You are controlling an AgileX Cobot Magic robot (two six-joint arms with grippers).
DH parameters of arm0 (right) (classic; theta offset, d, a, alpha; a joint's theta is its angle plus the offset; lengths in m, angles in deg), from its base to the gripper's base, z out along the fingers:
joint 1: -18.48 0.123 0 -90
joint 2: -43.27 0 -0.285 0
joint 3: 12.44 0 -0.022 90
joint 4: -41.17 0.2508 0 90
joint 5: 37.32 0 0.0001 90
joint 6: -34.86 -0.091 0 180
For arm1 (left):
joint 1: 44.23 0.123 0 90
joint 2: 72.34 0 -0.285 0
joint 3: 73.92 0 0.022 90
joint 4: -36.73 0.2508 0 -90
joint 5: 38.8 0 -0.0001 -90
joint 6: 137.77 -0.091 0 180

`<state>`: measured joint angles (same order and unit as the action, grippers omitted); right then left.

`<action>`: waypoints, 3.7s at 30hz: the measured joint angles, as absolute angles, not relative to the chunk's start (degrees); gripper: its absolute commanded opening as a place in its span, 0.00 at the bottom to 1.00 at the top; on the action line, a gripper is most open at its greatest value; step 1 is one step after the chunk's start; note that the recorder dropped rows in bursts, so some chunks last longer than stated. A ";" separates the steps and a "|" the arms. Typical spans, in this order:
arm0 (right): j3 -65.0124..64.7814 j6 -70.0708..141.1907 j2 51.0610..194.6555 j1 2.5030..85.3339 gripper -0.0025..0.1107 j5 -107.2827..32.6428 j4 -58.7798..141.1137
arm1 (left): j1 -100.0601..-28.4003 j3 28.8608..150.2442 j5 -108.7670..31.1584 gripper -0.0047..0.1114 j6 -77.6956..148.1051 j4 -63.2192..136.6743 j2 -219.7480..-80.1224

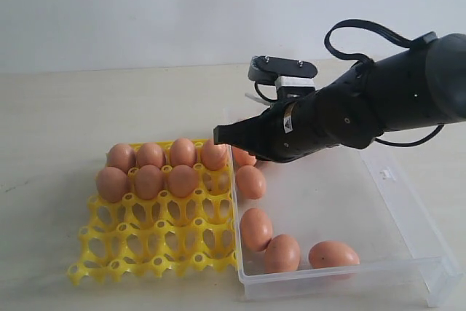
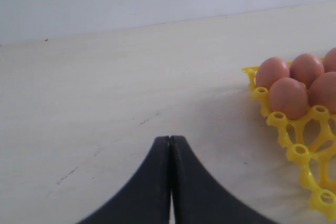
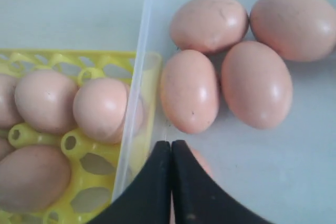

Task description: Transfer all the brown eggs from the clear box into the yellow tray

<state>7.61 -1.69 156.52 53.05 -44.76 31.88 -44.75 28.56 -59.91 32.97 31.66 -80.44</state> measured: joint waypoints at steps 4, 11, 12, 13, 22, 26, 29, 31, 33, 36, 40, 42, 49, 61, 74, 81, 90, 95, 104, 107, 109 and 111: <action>7.61 -1.52 155.54 53.05 0.04 -45.20 30.89 | -44.75 28.56 -59.91 0.04 32.97 31.66 -80.44; 7.61 2.68 155.45 53.05 0.54 -49.65 30.77 | -44.75 28.56 -59.91 0.04 32.97 31.66 -80.44; 7.61 2.99 155.45 53.05 0.60 -50.01 30.65 | -44.75 28.56 -59.91 0.04 32.97 31.66 -80.44; 7.61 3.25 155.45 53.05 0.60 -50.12 30.65 | -44.75 28.56 -59.91 0.04 32.97 31.66 -80.44; 7.61 7.57 155.45 53.05 0.49 -48.30 30.54 | -44.75 28.56 -59.91 0.04 32.97 31.66 -80.44; 7.61 7.71 155.58 53.05 0.49 -48.16 30.54 | -44.75 28.56 -59.91 0.04 32.97 31.66 -80.44; 7.61 7.71 156.71 53.05 0.49 -48.16 30.67 | -44.75 28.56 -59.91 0.04 32.97 31.66 -80.44; 7.61 7.71 157.50 53.05 0.49 -48.16 30.77 | -44.75 28.56 -59.91 0.04 32.97 31.66 -80.44; 7.61 7.71 158.02 53.05 0.49 -47.99 30.77 | -44.75 28.56 -59.91 0.04 32.97 31.66 -80.44; 7.61 7.71 158.42 53.05 0.49 -47.05 30.77 | -44.75 28.56 -59.91 0.04 32.97 31.66 -80.44; 7.61 7.71 158.81 53.05 0.56 -46.67 30.77 | -44.75 28.56 -59.91 0.04 32.97 31.66 -80.44; 7.61 7.71 159.03 53.05 0.56 -46.67 30.77 | -44.75 28.56 -59.91 0.04 32.97 31.66 -80.44; 7.61 7.71 159.43 53.18 0.56 -46.34 30.94 | -44.75 28.56 -59.91 0.04 32.97 31.66 -80.44; 7.61 7.75 162.04 54.23 0.38 -44.30 31.42 | -44.75 28.56 -59.91 0.04 32.97 31.66 -80.44; 7.61 8.40 164.06 54.23 0.33 -43.77 31.42 | -44.75 28.56 -59.91 0.04 32.97 31.66 -80.44; 8.79 10.64 159.49 54.39 0.02 -43.22 30.76 | -44.75 28.56 -59.91 0.04 32.97 31.66 -80.44; 21.62 10.24 150.00 55.13 0.02 -6.99 27.74 | -44.75 28.56 -59.91 0.04 32.97 31.66 -80.44; 22.01 4.18 155.20 55.13 0.02 0.36 23.01 | -44.75 28.56 -59.91 0.04 32.97 31.66 -80.44; 22.01 1.25 162.03 55.13 0.02 3.32 21.13 | -44.75 28.56 -59.91 0.04 32.97 31.66 -80.44; 22.01 1.04 163.21 55.13 0.02 4.32 21.13 | -44.75 28.56 -59.91 0.04 32.97 31.66 -80.44; 21.87 0.81 164.00 55.13 0.02 4.61 21.13 | -44.75 28.56 -59.91 0.04 32.97 31.66 -80.44; 21.62 0.81 164.77 55.13 0.02 4.78 21.02 | -44.75 28.56 -59.91 0.04 32.97 31.66 -80.44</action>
